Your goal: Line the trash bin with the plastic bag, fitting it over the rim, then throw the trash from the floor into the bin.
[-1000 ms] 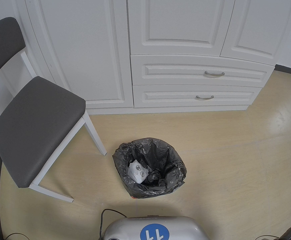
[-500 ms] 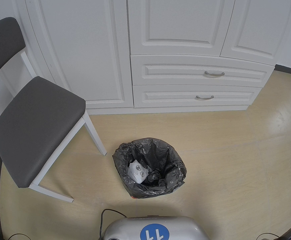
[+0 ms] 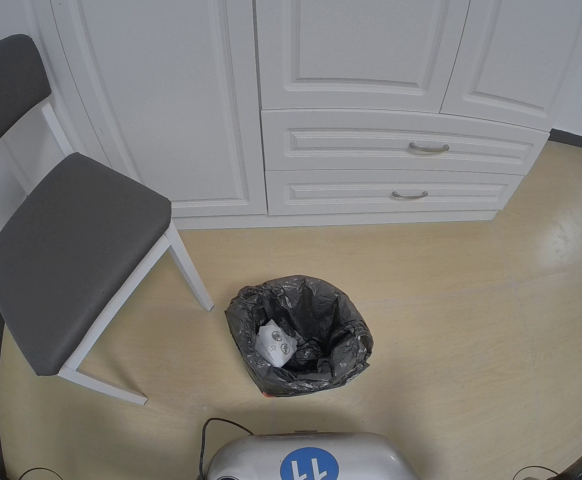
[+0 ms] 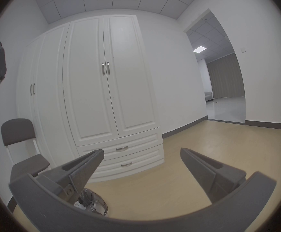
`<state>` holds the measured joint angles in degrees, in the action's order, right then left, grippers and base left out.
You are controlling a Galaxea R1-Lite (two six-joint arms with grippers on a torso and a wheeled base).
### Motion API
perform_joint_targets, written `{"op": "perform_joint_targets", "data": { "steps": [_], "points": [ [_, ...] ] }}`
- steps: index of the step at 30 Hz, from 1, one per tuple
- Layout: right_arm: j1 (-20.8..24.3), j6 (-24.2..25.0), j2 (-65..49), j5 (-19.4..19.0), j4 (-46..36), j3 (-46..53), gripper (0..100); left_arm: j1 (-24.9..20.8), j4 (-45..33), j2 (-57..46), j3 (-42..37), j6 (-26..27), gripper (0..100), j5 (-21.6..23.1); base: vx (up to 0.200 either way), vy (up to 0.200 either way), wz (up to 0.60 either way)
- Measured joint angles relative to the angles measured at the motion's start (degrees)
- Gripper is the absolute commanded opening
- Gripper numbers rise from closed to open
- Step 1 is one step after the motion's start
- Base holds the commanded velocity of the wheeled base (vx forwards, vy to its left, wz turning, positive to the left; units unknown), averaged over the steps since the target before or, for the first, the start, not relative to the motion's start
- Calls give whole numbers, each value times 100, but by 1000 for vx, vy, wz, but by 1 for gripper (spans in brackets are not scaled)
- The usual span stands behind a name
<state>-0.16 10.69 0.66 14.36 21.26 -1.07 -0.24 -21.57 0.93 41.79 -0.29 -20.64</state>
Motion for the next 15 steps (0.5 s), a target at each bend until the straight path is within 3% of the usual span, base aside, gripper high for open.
{"op": "perform_joint_targets", "data": {
  "steps": [5, 11, 15],
  "points": [
    [0, -27, -2, -115, -510, 6, 100, 9, 490, -18, -867, -11, 100, -22, 0, 0, 0],
    [0, -54, 0, -218, -958, 6, 100, 9, 2113, -20, -2333, -28, 100, -32, 0, 0, 0],
    [0, -77, 0, -391, -1346, 6, 100, 9, 2739, -20, -3339, -71, 100, -10, 0, 0, 0]
  ]
}}
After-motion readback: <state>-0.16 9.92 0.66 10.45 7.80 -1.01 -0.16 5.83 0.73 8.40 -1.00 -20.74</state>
